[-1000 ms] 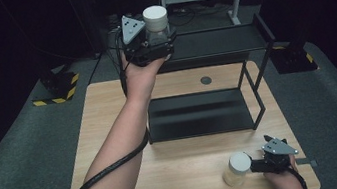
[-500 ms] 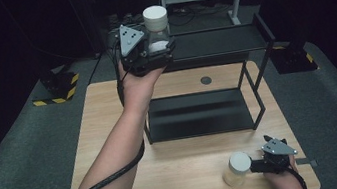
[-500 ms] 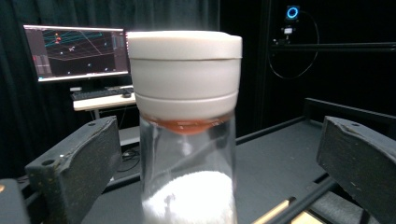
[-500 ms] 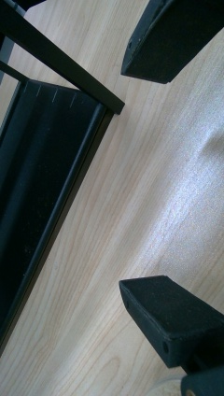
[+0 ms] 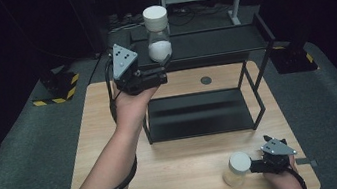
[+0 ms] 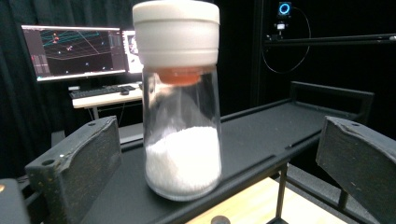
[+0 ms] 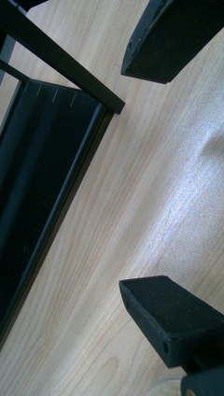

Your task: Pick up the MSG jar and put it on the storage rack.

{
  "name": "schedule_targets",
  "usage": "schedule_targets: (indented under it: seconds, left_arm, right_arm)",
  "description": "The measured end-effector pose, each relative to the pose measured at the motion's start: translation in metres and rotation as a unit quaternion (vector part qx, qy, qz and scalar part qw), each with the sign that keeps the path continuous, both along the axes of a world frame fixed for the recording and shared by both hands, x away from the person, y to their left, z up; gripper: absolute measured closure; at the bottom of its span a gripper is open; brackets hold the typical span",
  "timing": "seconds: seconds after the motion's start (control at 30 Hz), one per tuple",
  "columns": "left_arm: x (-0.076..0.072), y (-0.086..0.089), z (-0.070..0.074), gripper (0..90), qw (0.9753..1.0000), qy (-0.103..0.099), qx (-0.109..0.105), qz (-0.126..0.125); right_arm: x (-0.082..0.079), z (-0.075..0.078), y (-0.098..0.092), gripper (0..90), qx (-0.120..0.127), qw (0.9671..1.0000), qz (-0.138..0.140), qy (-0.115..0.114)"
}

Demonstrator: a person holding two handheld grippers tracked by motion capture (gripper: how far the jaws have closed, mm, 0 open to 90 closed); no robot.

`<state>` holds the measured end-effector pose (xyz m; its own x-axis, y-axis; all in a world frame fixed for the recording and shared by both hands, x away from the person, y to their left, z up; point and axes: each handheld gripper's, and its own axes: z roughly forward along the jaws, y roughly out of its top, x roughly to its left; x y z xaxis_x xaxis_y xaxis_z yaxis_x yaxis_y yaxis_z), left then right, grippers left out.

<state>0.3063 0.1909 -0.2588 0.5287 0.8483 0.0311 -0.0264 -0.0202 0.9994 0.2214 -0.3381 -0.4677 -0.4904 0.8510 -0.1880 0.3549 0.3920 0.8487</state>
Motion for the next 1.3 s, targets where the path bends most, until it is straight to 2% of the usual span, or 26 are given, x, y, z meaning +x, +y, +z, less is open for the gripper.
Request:
schedule_targets:
  seconds: [0.53, 0.77, 1.3]
  left_arm:
    - [-0.024, 0.014, -0.03, 0.4, 0.9997, 0.009, 0.02, -0.008]
    - [-0.033, 0.022, -0.045, 0.4, 0.9992, 0.015, 0.038, -0.005]
    - [-0.046, 0.042, -0.088, 0.4, 0.9967, 0.06, 0.054, -0.007]
  right_arm:
    - [0.0, 0.0, 0.001, 0.1, -0.002, 1.0, 0.0, 0.0]
    - [-0.001, 0.0, 0.001, 0.1, -0.004, 1.0, 0.0, -0.002]
    - [-0.001, 0.0, 0.002, 0.1, -0.006, 1.0, 0.0, -0.004]
